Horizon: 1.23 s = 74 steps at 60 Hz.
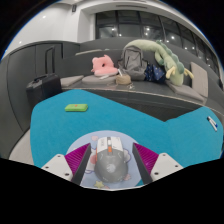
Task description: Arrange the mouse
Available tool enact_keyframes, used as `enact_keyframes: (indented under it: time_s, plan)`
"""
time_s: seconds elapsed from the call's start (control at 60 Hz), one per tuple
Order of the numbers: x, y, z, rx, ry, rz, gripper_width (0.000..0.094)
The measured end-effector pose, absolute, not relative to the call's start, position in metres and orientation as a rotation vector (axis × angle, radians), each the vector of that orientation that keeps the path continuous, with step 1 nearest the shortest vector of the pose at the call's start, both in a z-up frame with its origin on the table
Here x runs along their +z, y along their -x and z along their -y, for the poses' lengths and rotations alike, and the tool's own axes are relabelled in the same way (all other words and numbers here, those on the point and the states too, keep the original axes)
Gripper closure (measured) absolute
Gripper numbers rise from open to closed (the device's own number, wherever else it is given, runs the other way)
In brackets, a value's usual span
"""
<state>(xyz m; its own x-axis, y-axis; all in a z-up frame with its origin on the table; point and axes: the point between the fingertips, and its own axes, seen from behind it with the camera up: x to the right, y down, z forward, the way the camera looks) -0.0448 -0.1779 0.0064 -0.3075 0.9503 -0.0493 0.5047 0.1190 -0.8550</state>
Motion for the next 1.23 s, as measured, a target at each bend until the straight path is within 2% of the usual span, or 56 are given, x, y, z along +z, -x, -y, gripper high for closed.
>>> enact_keyframes:
  time_s: [0.167,0.317,0.6,0.75,1.233]
  plan:
    - [0.052,-0.006,0.134,1.118,1.389,1.814,0.0091]
    - [0.08,-0.09,0.056,1.086,1.383,1.753,0.0087]
    - [0.099,-0.245,-0.058,1.139,1.457,1.672,0.0077]
    - [0.107,-0.287,-0.106,1.116,1.482,1.592,0.0076]
    - [0.118,-0.327,-0.12,1.09,1.392,1.589,0.008]
